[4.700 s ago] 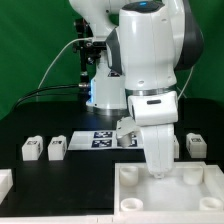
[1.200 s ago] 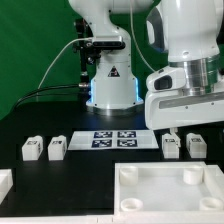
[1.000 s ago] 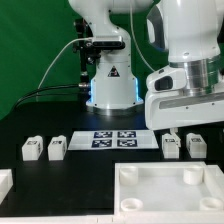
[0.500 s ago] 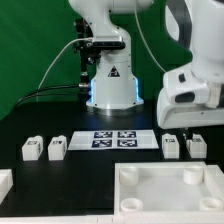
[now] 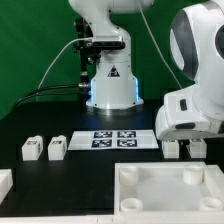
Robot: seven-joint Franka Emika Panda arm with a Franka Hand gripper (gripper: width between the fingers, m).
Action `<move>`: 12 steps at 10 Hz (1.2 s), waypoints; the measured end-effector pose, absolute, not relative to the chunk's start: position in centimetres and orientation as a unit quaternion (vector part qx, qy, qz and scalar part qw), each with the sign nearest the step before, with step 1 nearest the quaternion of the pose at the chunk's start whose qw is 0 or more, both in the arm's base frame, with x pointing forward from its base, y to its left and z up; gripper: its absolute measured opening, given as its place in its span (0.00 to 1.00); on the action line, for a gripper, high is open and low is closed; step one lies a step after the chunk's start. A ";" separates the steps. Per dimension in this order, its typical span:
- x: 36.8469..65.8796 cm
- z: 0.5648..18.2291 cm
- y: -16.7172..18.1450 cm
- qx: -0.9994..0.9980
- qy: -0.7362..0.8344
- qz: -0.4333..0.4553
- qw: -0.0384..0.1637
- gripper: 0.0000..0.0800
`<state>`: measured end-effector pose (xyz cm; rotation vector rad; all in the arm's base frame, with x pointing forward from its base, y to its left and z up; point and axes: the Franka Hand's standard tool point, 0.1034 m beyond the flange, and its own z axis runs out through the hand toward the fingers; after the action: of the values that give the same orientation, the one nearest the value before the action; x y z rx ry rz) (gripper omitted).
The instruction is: Assemble one leg
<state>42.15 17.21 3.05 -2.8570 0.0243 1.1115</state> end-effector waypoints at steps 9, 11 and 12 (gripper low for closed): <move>38.6 0.5 17.8 -0.921 0.001 0.388 0.025 0.81; 38.6 0.5 17.9 -0.921 0.001 0.388 0.025 0.66; 38.6 0.5 17.9 -0.921 0.001 0.388 0.025 0.49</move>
Offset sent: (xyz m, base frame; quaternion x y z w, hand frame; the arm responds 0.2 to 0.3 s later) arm -0.0226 0.0149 -0.0239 -0.0224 0.0103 0.0186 0.9995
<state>38.59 17.88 0.51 -2.8489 0.0017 1.1998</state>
